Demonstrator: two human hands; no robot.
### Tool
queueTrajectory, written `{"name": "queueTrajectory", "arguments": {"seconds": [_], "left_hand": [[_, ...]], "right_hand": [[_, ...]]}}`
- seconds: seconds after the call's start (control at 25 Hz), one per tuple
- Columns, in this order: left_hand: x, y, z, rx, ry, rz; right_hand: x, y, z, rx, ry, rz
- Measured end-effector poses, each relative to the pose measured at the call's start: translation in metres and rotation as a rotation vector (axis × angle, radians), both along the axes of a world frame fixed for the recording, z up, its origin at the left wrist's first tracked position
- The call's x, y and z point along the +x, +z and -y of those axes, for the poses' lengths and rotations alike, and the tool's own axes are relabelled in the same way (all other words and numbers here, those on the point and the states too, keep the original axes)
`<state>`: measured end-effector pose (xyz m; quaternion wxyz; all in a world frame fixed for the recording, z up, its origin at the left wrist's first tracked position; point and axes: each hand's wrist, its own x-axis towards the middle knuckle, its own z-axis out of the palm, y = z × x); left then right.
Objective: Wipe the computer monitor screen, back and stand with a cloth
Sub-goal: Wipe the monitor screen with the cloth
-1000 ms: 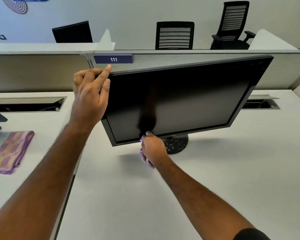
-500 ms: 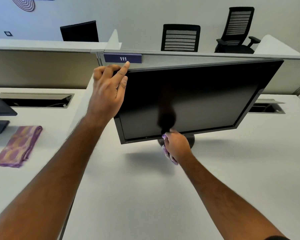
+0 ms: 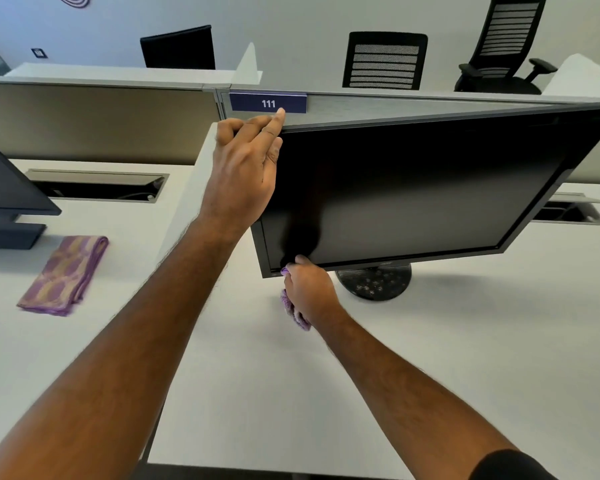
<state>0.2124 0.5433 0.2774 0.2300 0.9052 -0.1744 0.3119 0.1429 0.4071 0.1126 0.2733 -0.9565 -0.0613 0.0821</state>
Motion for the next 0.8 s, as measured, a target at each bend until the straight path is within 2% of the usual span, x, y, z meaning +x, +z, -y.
{"name": "queueTrajectory", "arguments": {"seconds": [0.08,0.12,0.28,0.4,0.64,0.72,0.8], "left_hand": [[0.002,-0.001,-0.001,0.000,-0.005,-0.006],[0.002,-0.002,-0.002,0.003,-0.004,-0.004],[0.001,-0.005,-0.004,0.019,0.006,0.021],[0.003,-0.005,-0.003,0.043,0.009,0.052],[0.008,-0.004,-0.002,0.108,0.058,0.131],[0.007,-0.003,-0.001,0.102,0.061,0.143],[0.007,-0.002,-0.001,0.093,0.050,0.143]], "right_hand": [[0.001,0.000,-0.011,-0.081,0.094,-0.043],[0.000,-0.001,-0.013,-0.053,0.122,-0.060],[-0.002,-0.003,-0.023,-0.038,0.041,0.026],[-0.002,0.000,-0.026,-0.126,0.082,0.010],[-0.001,-0.002,-0.023,0.178,-0.001,-0.095],[-0.001,0.003,-0.023,0.196,0.004,-0.073],[0.004,-0.001,-0.017,0.160,0.032,0.030]]}}
